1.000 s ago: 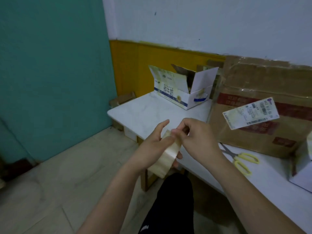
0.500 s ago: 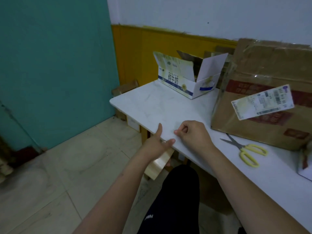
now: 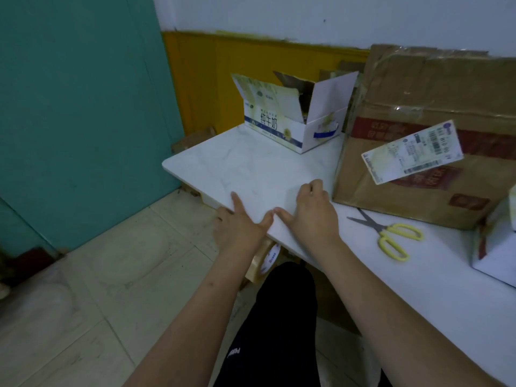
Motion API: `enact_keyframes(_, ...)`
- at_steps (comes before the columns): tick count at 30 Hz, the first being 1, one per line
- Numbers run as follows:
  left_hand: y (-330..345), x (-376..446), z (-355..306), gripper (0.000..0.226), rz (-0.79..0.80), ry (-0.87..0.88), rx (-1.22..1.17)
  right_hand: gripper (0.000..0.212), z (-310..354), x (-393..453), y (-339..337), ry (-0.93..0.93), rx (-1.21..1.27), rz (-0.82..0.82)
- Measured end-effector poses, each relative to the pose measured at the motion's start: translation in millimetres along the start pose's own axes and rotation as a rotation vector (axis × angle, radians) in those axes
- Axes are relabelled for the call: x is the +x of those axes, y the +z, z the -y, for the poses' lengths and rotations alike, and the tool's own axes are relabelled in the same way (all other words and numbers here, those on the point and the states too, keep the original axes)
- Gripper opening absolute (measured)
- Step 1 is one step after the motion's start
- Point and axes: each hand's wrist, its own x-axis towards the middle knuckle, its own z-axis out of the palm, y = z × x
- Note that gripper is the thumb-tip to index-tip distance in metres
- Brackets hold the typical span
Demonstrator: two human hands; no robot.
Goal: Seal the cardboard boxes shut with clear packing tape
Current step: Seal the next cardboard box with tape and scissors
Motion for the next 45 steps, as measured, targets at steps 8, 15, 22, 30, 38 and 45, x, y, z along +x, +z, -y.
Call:
enact_keyframes(8, -26.7, -9.5, -64.2, 0.065, -0.429, 0.398, -0.232, 0.022, -28.9, 5.9, -100.3, -0.237, 0.168, -0.637)
enact_keyframes(15, -48.4, 5.3, -195.9, 0.043, -0.232, 0.825, -0.741, 0.043, -96.3, 68.8, -206.7, -0.02, -0.09, -0.859)
enact_keyframes(22, -13.9, 20.6, -236.4, 0.057, -0.074, 0.748, -0.773, 0.041, -117.6, 89.9, -197.7, -0.046, -0.253, -0.661)
enact_keyframes(30, -7.1, 27.2, -225.9, 0.05, -0.065, 0.83, -0.842, 0.058, -118.6, 81.3, -193.6, -0.061, -0.301, -0.661)
enact_keyframes(38, -7.2, 20.7, -233.4, 0.064, -0.17, 0.832, -0.77, 0.077, -126.1, 72.9, -201.4, -0.092, -0.379, -0.554)
enact_keyframes(45, -6.4, 31.6, -229.1, 0.055, -0.092, 0.894, -0.709, 0.091, -143.2, 57.1, -205.5, -0.11, -0.372, -0.606)
